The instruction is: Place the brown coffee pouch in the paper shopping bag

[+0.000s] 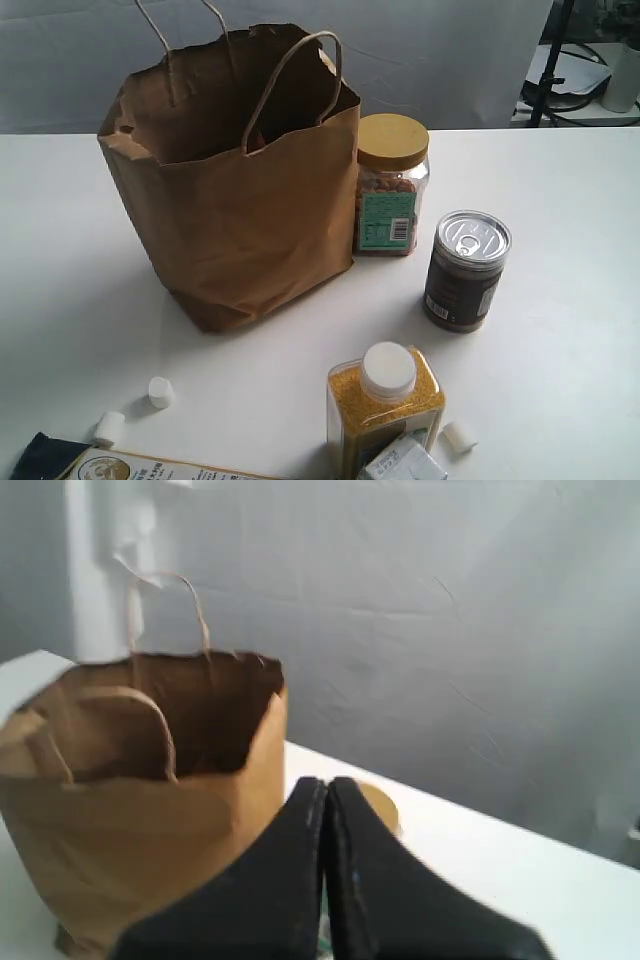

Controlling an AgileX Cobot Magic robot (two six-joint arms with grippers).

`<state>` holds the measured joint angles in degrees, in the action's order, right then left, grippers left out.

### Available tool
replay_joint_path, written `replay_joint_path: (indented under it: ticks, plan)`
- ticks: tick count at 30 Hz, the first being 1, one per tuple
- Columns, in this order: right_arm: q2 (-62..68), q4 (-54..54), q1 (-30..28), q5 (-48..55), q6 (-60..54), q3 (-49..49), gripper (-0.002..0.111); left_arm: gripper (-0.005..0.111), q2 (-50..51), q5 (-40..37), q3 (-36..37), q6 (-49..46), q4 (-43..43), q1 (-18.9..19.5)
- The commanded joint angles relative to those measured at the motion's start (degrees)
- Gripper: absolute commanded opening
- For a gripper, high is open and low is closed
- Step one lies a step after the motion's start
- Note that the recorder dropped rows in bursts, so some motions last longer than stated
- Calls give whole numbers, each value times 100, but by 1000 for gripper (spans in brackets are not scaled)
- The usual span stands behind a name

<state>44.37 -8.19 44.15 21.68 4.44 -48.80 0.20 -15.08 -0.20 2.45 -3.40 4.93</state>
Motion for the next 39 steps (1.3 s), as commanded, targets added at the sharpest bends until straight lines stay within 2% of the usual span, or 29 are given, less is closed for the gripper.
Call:
replay_joint_path:
  ticks: [1,3,6,9,18,21,28,39]
  plan:
    - [-1020,471,-845,-421,-690,1395,0,0,-20,25,20,16,-26,21]
    - [-1489,857,-1272,-810,-1074,2090,0,0,-20,25,20,16,-26,21]
    - [-1918,1063,-1553,-1374,-1114,2883,0,0,-20,25,20,16,-26,21]
    - [-2267,1209,-1717,-1714,-1221,3520,0,0,-20,25,20,16,-26,21]
    - [-3797,1360,-1869,-1727,-1415,4703,0,0,-20,25,20,16,-26,21]
    - [-4437,1374,-2026,-1573,-1401,4880,0,0,-20,25,20,16,-26,21]
    - [-4437,1062,-2402,-1481,-615,4880,0,0,-20,13,20,16,-26,21]
    - [-4437,1077,-2427,-1403,-483,4880,0,0,-20,11,20,16,-26,21]
